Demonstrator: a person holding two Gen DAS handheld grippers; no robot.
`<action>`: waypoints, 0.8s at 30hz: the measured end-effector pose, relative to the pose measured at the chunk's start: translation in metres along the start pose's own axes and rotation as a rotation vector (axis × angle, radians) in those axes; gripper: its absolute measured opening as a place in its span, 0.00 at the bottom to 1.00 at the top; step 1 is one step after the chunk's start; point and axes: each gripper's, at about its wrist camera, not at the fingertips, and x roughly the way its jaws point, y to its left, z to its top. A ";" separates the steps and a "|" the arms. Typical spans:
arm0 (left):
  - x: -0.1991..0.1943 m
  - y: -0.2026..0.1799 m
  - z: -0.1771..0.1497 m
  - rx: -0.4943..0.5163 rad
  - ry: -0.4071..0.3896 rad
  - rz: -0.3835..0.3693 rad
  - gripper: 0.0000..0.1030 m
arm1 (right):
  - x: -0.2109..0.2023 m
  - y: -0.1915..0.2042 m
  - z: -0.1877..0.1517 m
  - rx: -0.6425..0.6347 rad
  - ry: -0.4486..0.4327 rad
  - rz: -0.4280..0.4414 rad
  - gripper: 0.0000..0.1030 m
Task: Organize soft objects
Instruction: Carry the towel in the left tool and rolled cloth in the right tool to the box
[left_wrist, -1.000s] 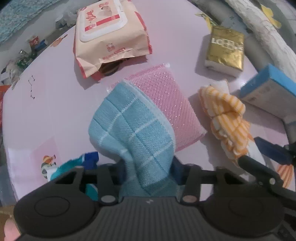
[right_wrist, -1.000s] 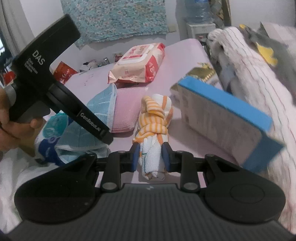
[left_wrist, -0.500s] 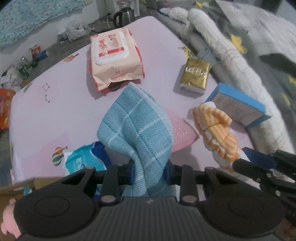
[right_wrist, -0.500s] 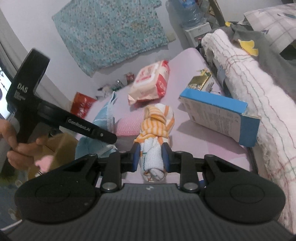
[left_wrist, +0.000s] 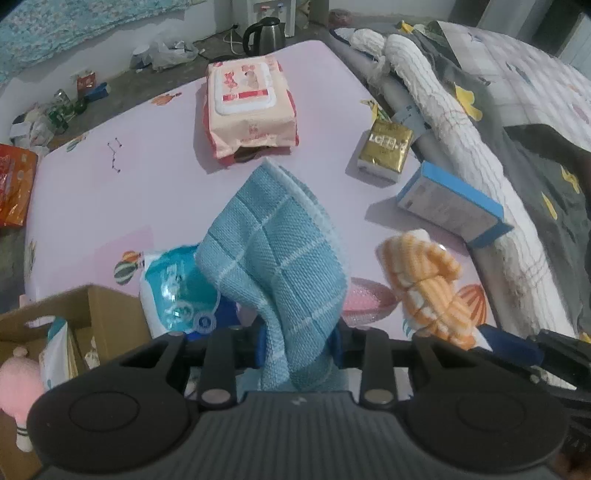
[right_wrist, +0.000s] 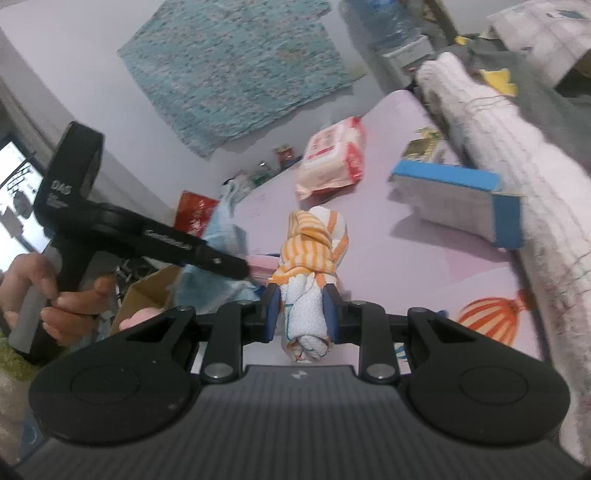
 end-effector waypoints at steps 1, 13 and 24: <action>0.000 0.001 -0.003 0.000 0.006 0.002 0.32 | 0.001 0.004 -0.002 -0.012 0.005 0.001 0.23; -0.013 0.015 -0.014 -0.026 -0.034 -0.001 0.31 | 0.045 0.002 -0.027 0.023 0.135 -0.024 0.23; -0.069 -0.005 -0.014 -0.003 -0.276 -0.078 0.28 | -0.010 0.014 0.015 0.089 -0.046 0.082 0.23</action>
